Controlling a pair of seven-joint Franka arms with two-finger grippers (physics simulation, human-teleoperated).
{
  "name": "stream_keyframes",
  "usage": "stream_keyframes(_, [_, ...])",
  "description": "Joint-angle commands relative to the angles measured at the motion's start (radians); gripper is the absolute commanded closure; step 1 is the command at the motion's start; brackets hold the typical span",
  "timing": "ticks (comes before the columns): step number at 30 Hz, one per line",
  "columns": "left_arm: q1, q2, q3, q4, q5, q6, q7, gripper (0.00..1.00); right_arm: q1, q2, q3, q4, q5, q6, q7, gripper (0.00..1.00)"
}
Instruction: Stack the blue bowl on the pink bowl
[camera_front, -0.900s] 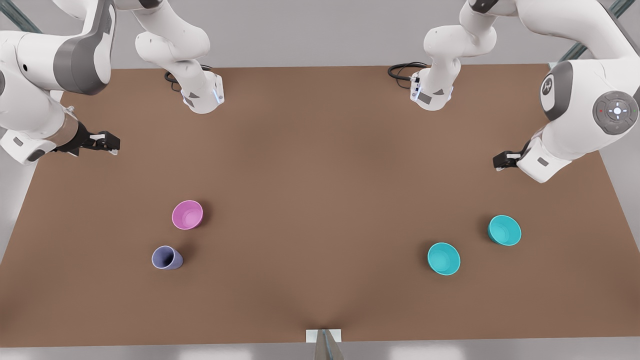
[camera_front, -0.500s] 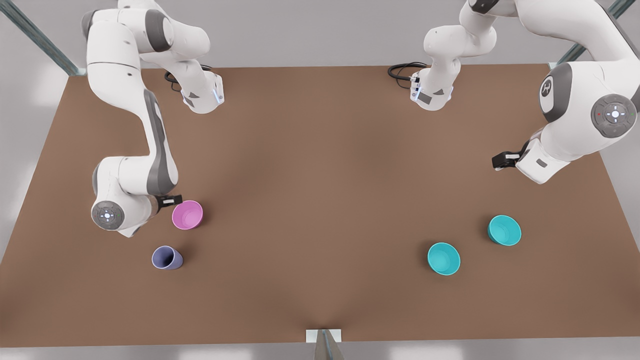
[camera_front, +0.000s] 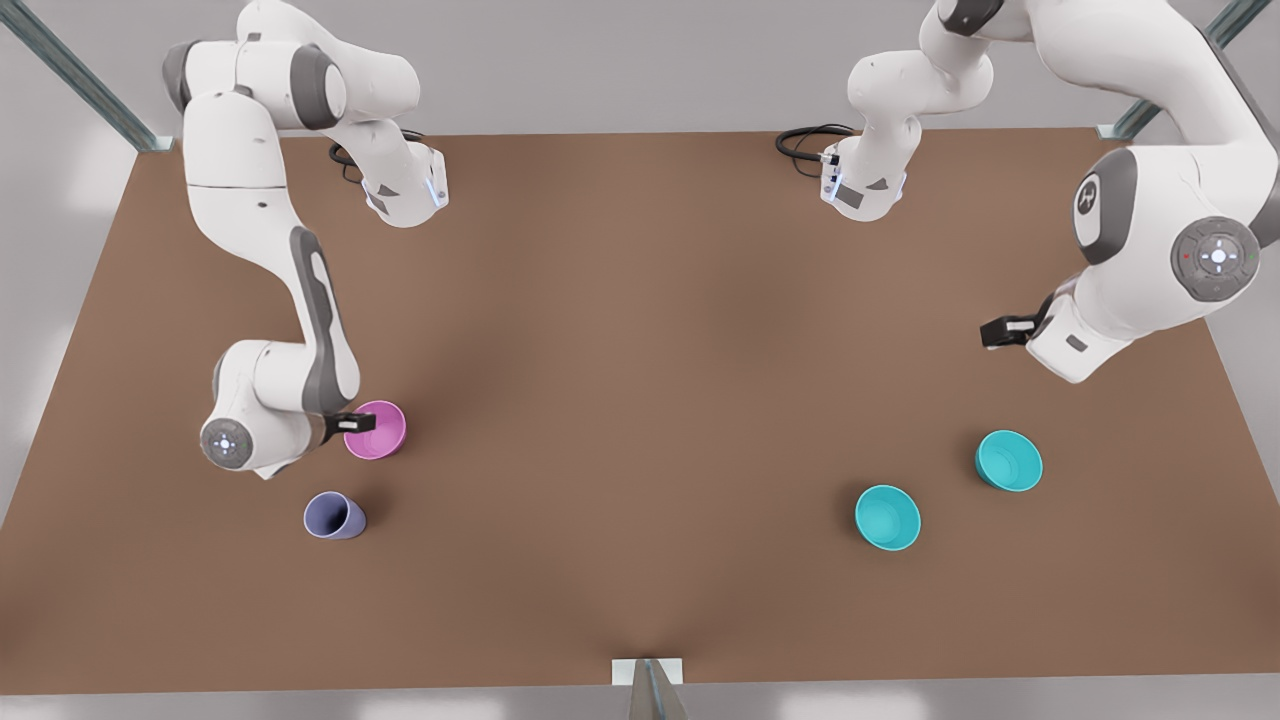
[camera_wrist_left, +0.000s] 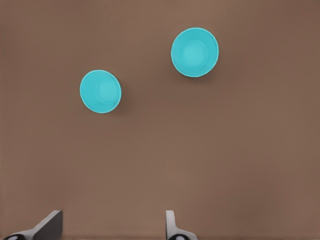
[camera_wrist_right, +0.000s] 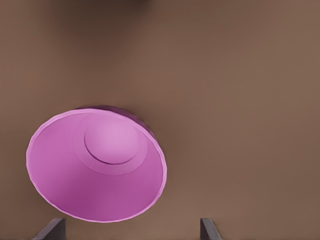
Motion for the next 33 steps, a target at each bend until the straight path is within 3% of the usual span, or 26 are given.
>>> stream_keyframes(1, [-0.002,0.001,-0.002,0.001,0.002,0.004,-0.004,0.0,0.0,0.018,0.0,0.001,0.014,0.042,0.049,0.0])
stream_keyframes(14, [-0.011,0.015,-0.011,0.001,-0.006,0.001,-0.019,0.0,-0.002,0.11,-0.016,0.007,0.051,0.063,0.051,0.02])
stream_keyframes(19, [-0.011,0.009,-0.013,0.001,-0.008,-0.004,-0.019,0.0,-0.002,0.11,-0.016,0.026,0.049,0.048,0.052,0.67])
stream_keyframes(21, [-0.011,0.013,-0.013,0.008,-0.006,-0.002,-0.019,0.0,-0.002,0.11,-0.016,0.038,0.049,0.031,0.051,0.79])
stream_keyframes(28, [-0.011,0.015,-0.013,0.008,-0.008,-0.002,-0.013,0.0,0.014,0.07,-0.008,0.07,0.055,-0.03,0.008,0.79])
stream_keyframes(33, [-0.013,0.015,-0.013,0.008,-0.006,-0.002,-0.018,0.0,0.135,0.039,0.003,0.092,0.175,-0.035,0.011,0.79])
